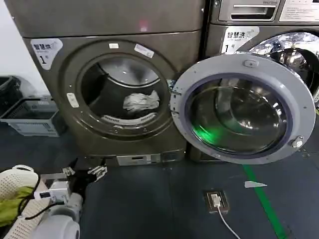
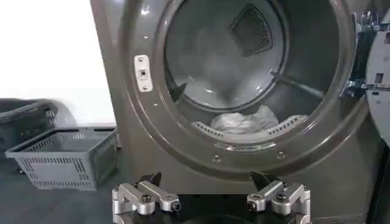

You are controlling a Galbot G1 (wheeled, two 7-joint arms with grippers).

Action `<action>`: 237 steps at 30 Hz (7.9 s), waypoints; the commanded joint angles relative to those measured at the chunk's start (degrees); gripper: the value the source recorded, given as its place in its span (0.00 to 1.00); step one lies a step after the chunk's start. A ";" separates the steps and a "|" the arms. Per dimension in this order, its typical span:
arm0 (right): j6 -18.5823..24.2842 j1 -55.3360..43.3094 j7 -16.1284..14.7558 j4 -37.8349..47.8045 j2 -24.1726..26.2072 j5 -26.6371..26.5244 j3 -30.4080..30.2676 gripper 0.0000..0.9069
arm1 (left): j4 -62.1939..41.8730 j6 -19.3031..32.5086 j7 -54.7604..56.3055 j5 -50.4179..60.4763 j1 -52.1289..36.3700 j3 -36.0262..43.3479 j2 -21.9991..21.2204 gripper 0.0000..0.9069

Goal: Grasp the clothes from the dryer.

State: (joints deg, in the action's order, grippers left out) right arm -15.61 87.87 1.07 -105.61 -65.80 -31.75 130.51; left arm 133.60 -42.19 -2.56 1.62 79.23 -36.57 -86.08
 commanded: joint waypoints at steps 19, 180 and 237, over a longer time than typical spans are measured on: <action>2.86 -0.10 1.45 0.19 -0.62 -1.68 -0.44 1.00 | 0.49 -2.81 0.00 0.25 0.34 0.10 -0.11 1.00; 4.64 -0.91 2.55 -0.53 -1.64 -1.62 -2.42 1.00 | -44.33 4.11 -7.13 9.91 -36.15 2.96 0.17 1.00; 6.29 -2.46 1.99 0.09 -3.16 1.46 -6.28 1.00 | -86.34 51.45 -70.25 68.13 -66.91 4.08 4.08 1.00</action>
State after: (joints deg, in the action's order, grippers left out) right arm -9.53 85.42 3.04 -105.10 -68.40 -30.58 124.90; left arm 52.80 11.30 -73.31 71.86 13.45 -32.34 -82.02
